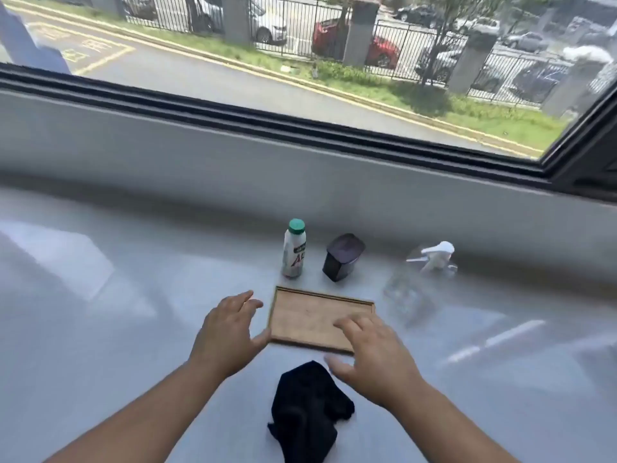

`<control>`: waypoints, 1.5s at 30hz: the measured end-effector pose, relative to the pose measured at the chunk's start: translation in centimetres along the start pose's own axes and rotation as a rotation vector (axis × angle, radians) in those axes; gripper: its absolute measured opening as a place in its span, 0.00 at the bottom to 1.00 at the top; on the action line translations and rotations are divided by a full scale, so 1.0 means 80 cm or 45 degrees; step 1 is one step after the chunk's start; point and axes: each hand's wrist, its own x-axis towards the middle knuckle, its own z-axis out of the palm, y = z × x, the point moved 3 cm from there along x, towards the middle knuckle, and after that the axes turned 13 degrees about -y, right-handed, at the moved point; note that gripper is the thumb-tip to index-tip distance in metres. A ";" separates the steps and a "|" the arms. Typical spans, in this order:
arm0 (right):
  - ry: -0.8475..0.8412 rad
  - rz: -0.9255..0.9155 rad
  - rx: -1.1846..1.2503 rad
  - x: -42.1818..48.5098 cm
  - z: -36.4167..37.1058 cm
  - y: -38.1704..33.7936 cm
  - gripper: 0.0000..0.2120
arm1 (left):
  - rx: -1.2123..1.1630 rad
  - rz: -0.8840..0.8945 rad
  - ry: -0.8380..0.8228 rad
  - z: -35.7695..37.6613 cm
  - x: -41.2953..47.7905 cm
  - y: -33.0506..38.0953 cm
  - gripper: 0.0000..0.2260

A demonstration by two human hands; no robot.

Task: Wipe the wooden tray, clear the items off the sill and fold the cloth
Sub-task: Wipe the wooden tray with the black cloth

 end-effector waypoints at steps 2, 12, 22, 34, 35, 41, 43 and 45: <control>-0.083 -0.038 0.000 0.012 0.036 -0.001 0.34 | 0.016 -0.035 -0.090 0.024 0.009 -0.006 0.29; -0.382 -0.150 0.031 0.022 0.194 -0.024 0.46 | -0.109 -0.086 -0.060 0.114 0.052 -0.027 0.41; -0.114 -0.029 0.292 0.039 0.208 0.010 0.19 | -0.010 -0.145 0.152 0.153 0.093 -0.032 0.45; 0.665 0.349 0.789 0.098 0.055 0.118 0.18 | -0.015 -0.215 0.166 0.164 0.099 -0.035 0.47; 0.621 0.389 0.701 0.117 0.056 0.126 0.18 | -0.010 -0.212 0.165 0.164 0.099 -0.035 0.47; 0.356 0.494 0.454 0.219 0.111 0.082 0.18 | 0.018 -0.208 0.165 0.169 0.104 -0.037 0.47; 0.316 0.275 0.394 0.239 0.123 0.025 0.16 | 0.015 -0.201 0.169 0.170 0.104 -0.038 0.46; 0.220 0.040 0.318 0.244 0.134 -0.019 0.15 | -0.004 -0.205 0.159 0.170 0.104 -0.038 0.44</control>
